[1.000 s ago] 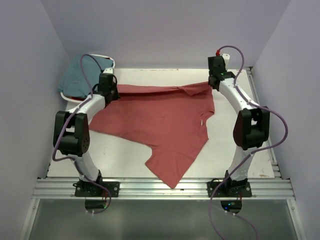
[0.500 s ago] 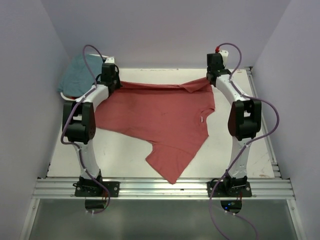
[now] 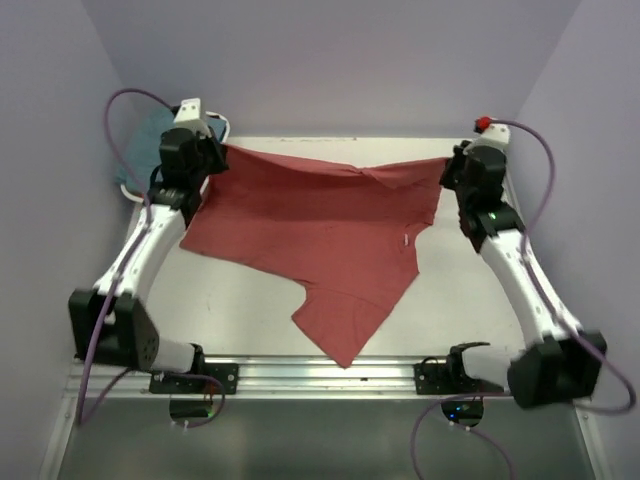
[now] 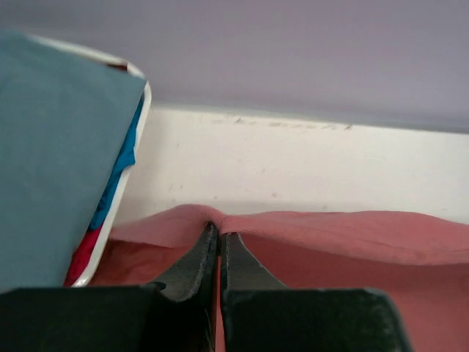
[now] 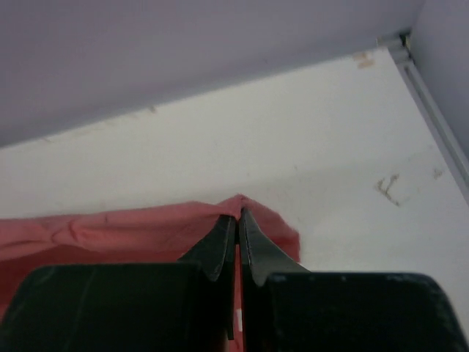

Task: Fold and stack the t-shirts
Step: Flatten out the tshirt

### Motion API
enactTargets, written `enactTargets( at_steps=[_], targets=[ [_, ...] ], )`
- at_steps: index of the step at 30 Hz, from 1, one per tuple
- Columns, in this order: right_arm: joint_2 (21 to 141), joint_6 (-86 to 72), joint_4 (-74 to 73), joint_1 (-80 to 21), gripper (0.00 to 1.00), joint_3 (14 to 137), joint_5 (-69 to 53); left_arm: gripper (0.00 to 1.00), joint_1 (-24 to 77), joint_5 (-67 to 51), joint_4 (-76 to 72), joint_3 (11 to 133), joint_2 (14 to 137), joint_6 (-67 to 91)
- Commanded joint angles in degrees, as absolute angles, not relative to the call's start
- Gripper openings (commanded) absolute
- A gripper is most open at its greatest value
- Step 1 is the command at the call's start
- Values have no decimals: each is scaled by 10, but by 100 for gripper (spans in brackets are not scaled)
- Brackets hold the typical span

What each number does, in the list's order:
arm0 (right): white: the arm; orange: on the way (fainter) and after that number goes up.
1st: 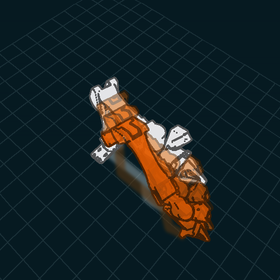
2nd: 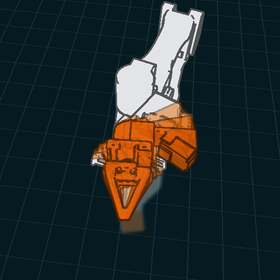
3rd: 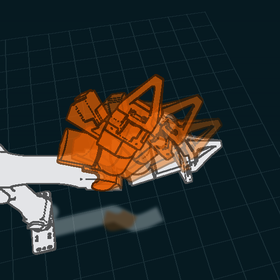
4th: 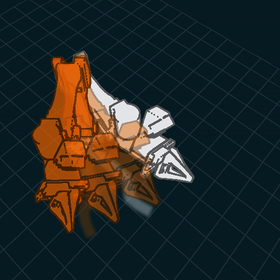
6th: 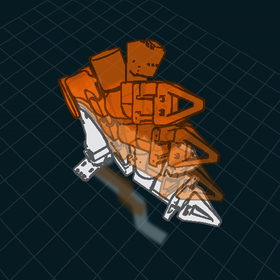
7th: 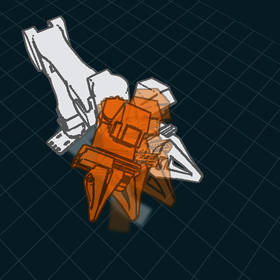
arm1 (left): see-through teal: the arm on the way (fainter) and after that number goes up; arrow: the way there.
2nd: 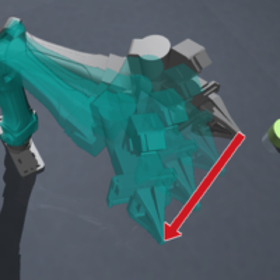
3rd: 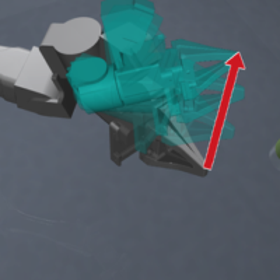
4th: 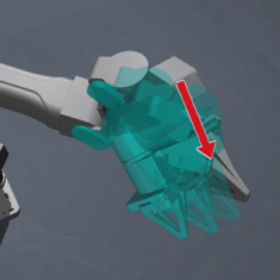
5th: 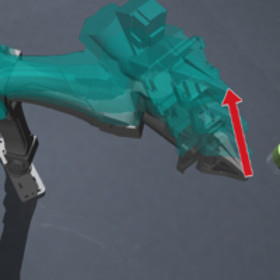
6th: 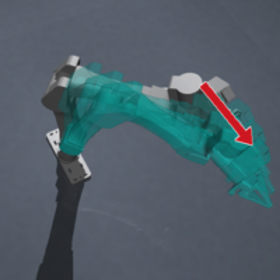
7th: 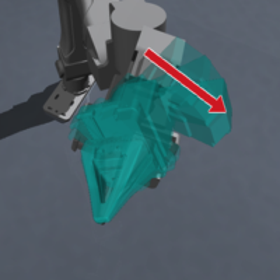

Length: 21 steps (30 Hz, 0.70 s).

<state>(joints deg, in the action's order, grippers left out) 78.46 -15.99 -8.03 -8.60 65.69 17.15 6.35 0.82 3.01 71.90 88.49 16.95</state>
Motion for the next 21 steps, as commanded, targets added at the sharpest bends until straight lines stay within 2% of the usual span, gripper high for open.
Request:
enactTargets(
  at_steps=[1, 3, 4, 8, 12, 15, 17, 21],
  targets=[
    [529, -146, -23, -83, 0, 605, 94, 0, 90, -49, -23, 659, 659, 133],
    [438, -141, -46, -84, 0, 592, 70, 0, 137, -43, 8, 645, 587, 112],
    [352, -143, -63, -84, 0, 592, 62, 0, 152, -63, 27, 646, 526, 116],
    [208, -142, -124, -83, 0, 629, 17, 0, 163, -166, 46, 659, 388, 147],
    [161, -138, -174, -84, 0, 691, 34, 0, 162, -203, 61, 690, 305, 170],
    [184, -137, -177, -83, 0, 721, 87, 0, 146, -244, 75, 730, 306, 183],
    [220, -142, -198, -83, 0, 737, 131, 0, 101, -266, 76, 744, 322, 186],
    [394, -151, -245, -83, 0, 801, 204, 0, 51, -218, 51, 706, 376, 208]
  ],
)
